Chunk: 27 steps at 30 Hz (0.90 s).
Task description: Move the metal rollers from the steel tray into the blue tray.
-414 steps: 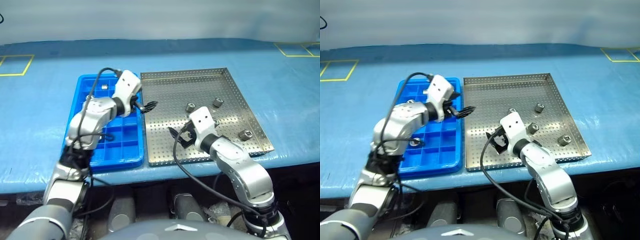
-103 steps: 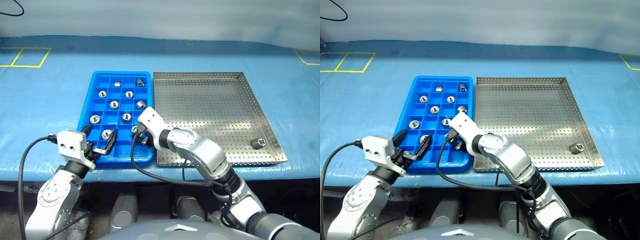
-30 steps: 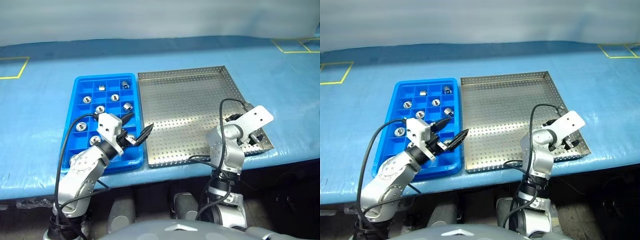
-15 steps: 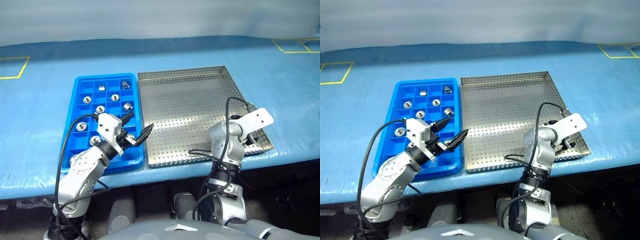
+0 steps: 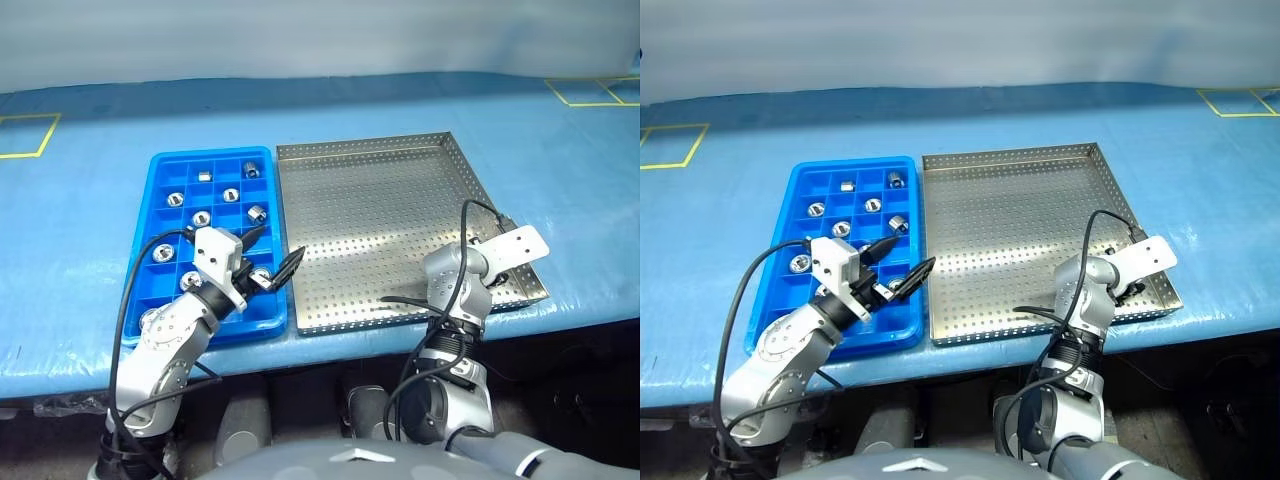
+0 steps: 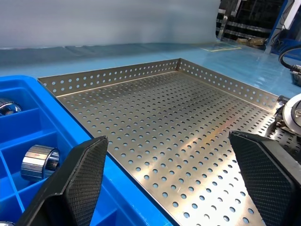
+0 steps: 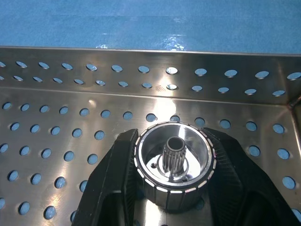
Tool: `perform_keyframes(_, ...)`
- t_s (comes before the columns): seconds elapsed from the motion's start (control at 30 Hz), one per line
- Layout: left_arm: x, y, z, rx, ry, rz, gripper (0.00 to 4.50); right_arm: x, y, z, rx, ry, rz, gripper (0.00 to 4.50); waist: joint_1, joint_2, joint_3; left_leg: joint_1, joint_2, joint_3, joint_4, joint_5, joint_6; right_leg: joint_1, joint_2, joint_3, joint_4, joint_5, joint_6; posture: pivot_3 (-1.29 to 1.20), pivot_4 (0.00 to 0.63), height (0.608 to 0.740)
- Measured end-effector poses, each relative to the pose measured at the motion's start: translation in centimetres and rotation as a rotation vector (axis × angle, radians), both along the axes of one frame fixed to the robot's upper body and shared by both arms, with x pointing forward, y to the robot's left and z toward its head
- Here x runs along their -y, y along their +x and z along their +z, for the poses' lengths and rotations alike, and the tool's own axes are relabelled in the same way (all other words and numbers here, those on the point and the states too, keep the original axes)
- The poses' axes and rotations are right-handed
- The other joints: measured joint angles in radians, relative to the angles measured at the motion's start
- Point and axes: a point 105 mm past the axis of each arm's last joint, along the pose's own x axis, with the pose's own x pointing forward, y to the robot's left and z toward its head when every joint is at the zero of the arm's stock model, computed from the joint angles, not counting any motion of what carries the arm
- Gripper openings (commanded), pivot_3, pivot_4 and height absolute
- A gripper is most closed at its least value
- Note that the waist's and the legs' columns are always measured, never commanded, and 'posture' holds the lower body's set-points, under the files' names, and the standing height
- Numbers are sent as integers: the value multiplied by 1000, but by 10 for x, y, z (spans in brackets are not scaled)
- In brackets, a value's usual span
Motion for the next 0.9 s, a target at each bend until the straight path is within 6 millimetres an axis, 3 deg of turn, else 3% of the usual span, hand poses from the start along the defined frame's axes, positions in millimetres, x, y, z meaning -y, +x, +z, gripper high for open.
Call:
perform_keyframes(0.27,0,0,0,0,-1,1,4500,-7,4,3,-11,-23,50,1708,-1,1,0,0,0,0,0,0,0,0,0,0,0,0,0,28,150,740)
perform_keyframes(0.4,-3,1,2,9,-2,19,4500,-30,23,28,9,-207,272,1708,-5,3,0,0,0,0,-1,0,0,-1,0,0,0,0,0,45,150,740)
perform_keyframes(0.57,-17,0,-3,-6,2,82,4500,-92,51,64,139,-378,693,1708,1,4,0,0,1,-1,-1,0,0,-1,1,-1,0,-1,0,99,150,740)
perform_keyframes(0.63,-23,-3,-4,-11,7,114,4500,-125,57,73,194,-436,894,1708,11,4,0,0,1,-1,-1,0,0,-1,1,-1,0,-1,0,120,150,740)
perform_keyframes(0.77,-38,-8,0,7,18,178,4500,-172,58,84,278,-520,1198,1708,36,3,0,0,1,-1,-1,0,0,-1,0,-1,-1,-1,0,177,150,740)
perform_keyframes(0.9,-65,-22,0,16,41,296,4500,-219,48,82,327,-537,1568,1708,53,3,0,0,1,-1,-1,0,0,-1,0,-2,-1,-2,-1,231,150,740)
